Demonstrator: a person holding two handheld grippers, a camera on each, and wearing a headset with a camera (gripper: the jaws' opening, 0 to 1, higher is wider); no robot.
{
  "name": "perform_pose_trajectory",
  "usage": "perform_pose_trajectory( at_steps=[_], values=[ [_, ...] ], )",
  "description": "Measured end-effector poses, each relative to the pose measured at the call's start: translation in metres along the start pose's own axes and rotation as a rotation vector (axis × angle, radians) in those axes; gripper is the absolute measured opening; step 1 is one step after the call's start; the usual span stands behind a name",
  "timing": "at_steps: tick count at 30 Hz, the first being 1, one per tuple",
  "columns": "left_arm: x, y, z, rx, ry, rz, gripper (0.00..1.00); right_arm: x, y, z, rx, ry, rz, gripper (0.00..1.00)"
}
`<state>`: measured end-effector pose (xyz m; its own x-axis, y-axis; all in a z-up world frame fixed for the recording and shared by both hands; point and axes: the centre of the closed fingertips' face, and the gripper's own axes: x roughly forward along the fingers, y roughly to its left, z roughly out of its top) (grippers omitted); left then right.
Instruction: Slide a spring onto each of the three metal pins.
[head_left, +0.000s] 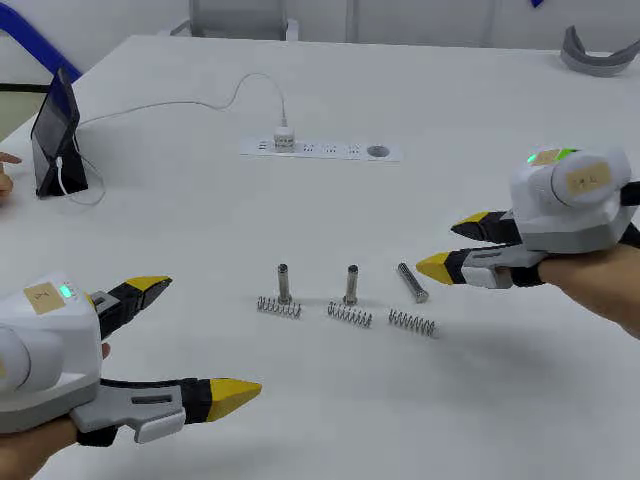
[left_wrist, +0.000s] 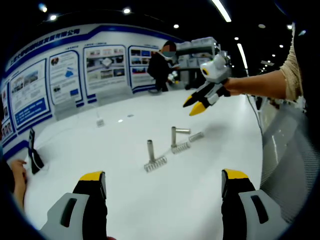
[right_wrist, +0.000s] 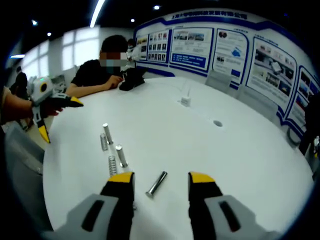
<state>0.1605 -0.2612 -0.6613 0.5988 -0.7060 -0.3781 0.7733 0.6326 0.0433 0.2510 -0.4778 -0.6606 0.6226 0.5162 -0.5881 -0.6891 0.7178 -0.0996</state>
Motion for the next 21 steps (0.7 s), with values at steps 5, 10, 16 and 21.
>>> perform_pose_trajectory(
  at_steps=[5,10,16,21],
  values=[
    [0.001,-0.001,-0.001,0.000,0.001,-0.002,0.97,0.008,-0.003,-0.002,0.011,0.026,-0.010,0.41],
    [0.001,-0.002,-0.001,0.001,0.001,-0.005,0.97,0.017,-0.005,-0.007,0.034,0.055,-0.015,0.38],
    [0.002,-0.002,-0.002,0.000,0.003,-0.007,0.96,0.027,-0.007,-0.013,0.063,0.089,-0.022,0.33],
    [0.002,-0.002,-0.003,0.002,0.007,-0.010,0.96,0.035,-0.006,-0.016,0.076,0.115,-0.019,0.32]
  ],
)
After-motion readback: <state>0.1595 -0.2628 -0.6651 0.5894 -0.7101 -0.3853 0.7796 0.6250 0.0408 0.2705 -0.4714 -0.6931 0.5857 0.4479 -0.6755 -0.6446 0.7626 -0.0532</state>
